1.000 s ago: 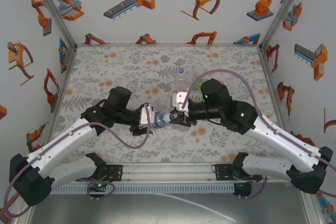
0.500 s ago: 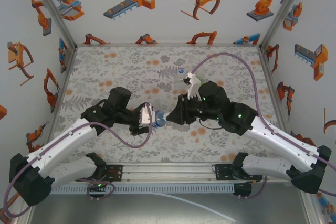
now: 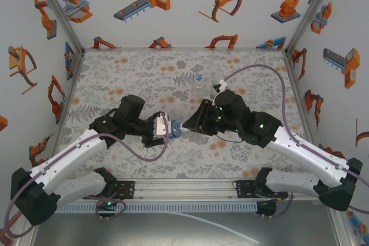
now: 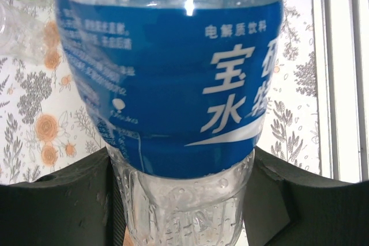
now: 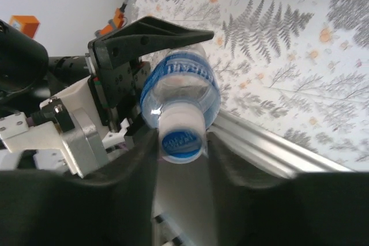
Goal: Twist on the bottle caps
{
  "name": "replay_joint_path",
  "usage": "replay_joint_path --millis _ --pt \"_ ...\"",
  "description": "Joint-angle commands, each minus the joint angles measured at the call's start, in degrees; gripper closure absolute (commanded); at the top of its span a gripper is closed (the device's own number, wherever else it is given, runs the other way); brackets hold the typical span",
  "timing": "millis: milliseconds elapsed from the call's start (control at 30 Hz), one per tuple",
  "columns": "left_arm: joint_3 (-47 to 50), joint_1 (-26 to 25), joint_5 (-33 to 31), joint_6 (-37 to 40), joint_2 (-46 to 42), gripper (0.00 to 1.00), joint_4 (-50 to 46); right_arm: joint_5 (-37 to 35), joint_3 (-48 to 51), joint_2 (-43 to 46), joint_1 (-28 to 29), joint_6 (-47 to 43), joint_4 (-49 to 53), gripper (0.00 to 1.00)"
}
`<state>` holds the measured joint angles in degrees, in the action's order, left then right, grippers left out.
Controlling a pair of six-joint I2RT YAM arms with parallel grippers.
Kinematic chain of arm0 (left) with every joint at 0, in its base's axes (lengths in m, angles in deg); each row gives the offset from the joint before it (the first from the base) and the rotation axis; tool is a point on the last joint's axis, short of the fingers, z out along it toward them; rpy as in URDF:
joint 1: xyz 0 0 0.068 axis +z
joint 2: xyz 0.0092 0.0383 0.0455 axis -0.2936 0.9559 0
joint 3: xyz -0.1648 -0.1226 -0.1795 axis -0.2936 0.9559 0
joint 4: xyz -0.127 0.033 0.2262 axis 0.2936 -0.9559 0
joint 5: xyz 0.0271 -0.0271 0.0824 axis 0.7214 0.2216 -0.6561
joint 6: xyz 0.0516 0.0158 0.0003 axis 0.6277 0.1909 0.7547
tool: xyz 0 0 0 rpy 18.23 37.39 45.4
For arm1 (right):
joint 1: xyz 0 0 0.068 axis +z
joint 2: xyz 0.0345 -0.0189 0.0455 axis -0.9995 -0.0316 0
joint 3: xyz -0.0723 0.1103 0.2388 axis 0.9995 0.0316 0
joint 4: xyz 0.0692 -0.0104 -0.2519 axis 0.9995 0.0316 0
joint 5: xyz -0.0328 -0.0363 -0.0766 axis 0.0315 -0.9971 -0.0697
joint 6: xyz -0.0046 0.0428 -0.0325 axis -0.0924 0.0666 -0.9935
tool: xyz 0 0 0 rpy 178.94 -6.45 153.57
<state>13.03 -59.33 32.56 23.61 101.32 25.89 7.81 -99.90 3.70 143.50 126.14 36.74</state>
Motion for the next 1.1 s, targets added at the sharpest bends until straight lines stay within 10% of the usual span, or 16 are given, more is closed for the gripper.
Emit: replay_joint_path --millis 0,167,567,1067 --pt "-1.86 -0.63 3.70 1.38 -0.47 1.00 -0.24 -8.07 -5.44 0.26 -0.50 -12.19 0.54 0.51" --pt "-1.84 -0.90 3.72 1.43 -0.53 1.00 -0.46 -6.52 -9.57 0.42 -0.64 -33.21 -1.17 0.51" --pt "-1.77 -1.43 5.37 2.00 -0.80 1.00 -0.76 27.61 -3.36 3.99 -0.47 -86.43 -6.39 0.51" --pt "-1.69 -1.61 7.72 2.97 -1.42 1.00 -1.32 30.24 2.44 4.30 -0.27 -89.14 -7.40 0.55"
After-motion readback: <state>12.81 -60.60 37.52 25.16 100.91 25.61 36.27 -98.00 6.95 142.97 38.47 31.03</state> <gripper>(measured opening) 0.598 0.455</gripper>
